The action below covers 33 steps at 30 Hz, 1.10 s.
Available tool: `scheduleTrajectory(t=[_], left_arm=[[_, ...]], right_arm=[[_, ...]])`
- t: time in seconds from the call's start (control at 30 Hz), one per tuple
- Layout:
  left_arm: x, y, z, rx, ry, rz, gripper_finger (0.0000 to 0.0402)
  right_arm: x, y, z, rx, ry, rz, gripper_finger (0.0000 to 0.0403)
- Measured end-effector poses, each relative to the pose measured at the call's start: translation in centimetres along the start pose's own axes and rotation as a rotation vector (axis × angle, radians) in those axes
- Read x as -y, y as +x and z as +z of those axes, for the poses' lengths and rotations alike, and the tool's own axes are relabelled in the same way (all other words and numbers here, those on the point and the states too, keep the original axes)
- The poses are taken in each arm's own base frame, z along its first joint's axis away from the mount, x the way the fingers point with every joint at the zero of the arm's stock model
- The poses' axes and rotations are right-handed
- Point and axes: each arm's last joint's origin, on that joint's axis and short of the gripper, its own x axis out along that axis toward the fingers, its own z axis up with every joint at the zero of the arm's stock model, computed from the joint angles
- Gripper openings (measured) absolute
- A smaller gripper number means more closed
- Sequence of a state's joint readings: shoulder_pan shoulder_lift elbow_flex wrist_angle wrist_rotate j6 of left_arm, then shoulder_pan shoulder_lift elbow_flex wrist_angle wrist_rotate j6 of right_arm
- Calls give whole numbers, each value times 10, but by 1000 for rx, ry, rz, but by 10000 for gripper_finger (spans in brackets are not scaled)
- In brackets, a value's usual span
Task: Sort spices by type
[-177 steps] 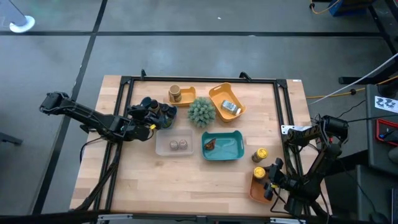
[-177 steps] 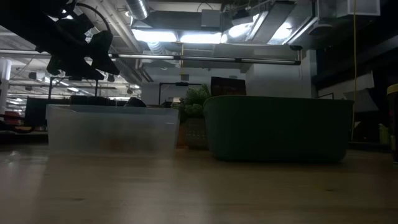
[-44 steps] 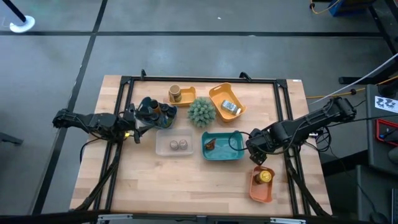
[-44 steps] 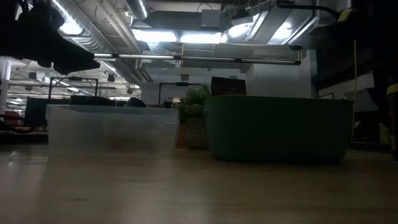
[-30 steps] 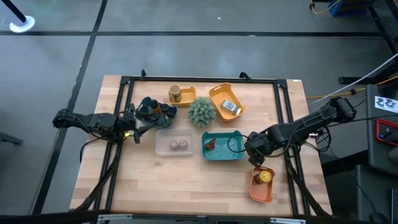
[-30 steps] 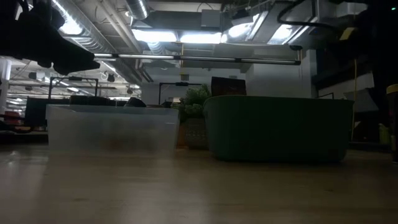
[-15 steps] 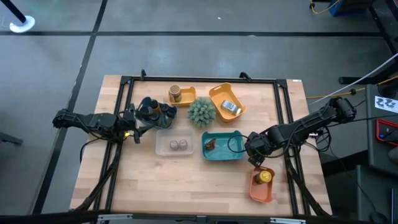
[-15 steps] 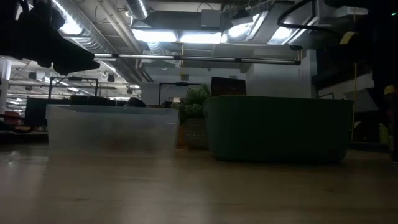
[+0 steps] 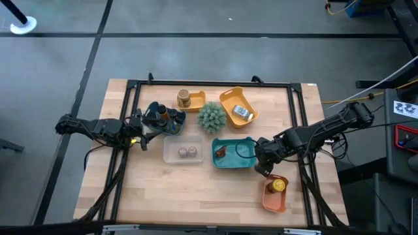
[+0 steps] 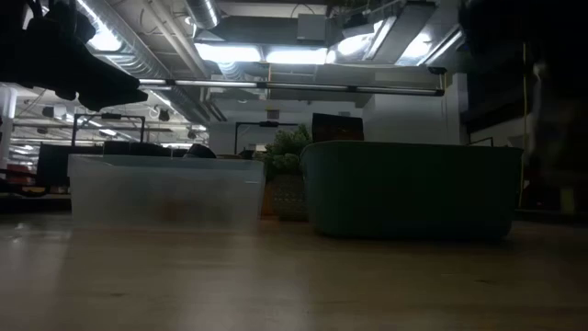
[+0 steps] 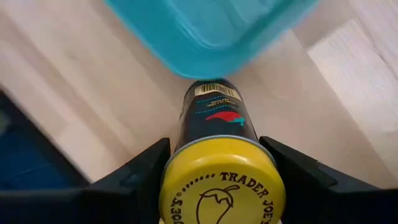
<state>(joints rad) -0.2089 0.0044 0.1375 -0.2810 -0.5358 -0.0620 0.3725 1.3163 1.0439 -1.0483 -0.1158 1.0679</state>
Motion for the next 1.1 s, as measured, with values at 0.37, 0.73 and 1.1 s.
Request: scheduleTrajectory(t=[0.37,0.73,1.1], left_arm=[[0,0,0,0,-9,0,251],[0,0,0,0,-9,0,251],[0,0,0,-1,-8,0,251]], right_arm=[[-28,-48,5,50,37,185,229],[-51,-51,-35,-53,142,223,229],[-72,-27,-90,-118,279,118,230]])
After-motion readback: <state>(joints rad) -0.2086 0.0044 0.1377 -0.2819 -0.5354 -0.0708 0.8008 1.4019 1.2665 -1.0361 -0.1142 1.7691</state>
